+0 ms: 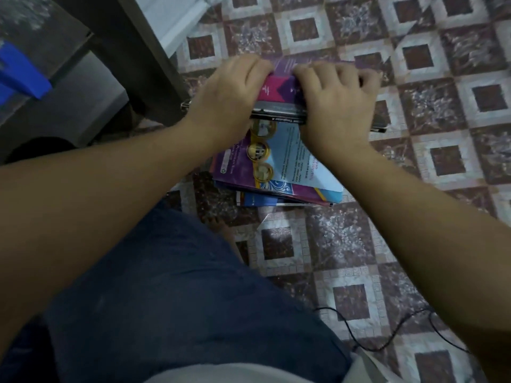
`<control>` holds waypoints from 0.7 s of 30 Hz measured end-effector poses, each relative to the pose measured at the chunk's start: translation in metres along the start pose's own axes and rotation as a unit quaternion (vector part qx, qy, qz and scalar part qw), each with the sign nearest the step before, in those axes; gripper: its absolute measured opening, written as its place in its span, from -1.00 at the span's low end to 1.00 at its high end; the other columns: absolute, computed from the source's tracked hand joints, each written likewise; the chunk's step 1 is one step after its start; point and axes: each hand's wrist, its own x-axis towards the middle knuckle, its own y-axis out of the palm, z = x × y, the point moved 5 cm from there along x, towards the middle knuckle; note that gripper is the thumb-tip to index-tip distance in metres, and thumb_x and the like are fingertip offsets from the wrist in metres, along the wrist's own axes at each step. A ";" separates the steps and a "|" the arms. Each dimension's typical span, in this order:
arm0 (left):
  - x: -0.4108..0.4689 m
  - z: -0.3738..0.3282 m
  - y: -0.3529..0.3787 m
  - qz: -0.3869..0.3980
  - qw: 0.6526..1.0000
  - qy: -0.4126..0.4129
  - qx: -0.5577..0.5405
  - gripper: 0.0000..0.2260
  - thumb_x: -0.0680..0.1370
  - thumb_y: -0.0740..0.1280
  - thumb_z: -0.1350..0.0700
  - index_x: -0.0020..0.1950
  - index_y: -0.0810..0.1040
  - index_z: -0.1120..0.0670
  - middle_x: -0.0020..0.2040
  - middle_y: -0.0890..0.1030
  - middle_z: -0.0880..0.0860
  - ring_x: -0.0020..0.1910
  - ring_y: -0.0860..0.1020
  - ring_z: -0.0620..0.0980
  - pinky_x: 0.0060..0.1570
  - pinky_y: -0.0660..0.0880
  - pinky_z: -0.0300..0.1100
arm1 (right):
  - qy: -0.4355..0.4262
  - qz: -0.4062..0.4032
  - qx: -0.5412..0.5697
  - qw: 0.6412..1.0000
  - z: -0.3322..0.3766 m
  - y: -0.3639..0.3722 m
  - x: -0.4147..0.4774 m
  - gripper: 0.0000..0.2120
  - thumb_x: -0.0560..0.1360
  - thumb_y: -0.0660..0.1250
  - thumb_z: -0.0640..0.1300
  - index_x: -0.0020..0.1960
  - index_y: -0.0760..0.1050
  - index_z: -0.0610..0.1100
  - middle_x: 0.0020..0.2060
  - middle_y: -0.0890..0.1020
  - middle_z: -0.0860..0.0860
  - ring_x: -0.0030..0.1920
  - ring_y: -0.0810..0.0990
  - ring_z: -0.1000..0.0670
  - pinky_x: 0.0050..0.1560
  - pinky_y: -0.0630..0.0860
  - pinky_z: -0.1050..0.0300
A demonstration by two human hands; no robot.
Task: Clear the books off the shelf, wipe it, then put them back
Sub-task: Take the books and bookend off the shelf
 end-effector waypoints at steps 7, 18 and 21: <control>-0.055 0.006 0.062 0.196 0.979 -0.049 -0.007 -0.39 0.32 0.57 0.15 0.27 0.37 0.14 0.19 0.44 0.14 0.10 0.48 0.13 -0.01 0.47 0.00 | -0.058 -0.048 0.025 0.997 0.024 0.063 -0.067 -0.67 0.45 0.28 -0.22 0.20 0.54 -0.06 0.10 0.62 -0.01 0.08 0.58 -0.12 0.04 0.25 -0.01; -0.079 0.003 0.086 0.407 0.912 -0.044 -0.002 -0.36 0.52 0.36 0.19 0.54 0.15 0.06 0.54 0.10 0.01 0.43 0.29 0.07 0.28 0.42 0.00 | -0.089 0.303 0.040 0.948 0.033 0.085 -0.110 -0.22 0.23 0.41 0.13 0.38 0.33 -0.10 0.34 0.38 -0.11 0.19 0.39 -0.20 0.09 0.33 -0.12; -0.084 0.014 0.068 0.419 0.902 -0.100 -0.024 -0.46 0.52 0.35 0.14 0.47 0.27 0.06 0.43 0.32 0.06 0.34 0.38 0.09 0.26 0.44 0.02 | -0.081 0.337 0.040 0.937 0.038 0.078 -0.101 -0.29 0.31 0.38 0.15 0.37 0.27 -0.06 0.36 0.31 -0.08 0.26 0.33 -0.18 0.16 0.32 -0.13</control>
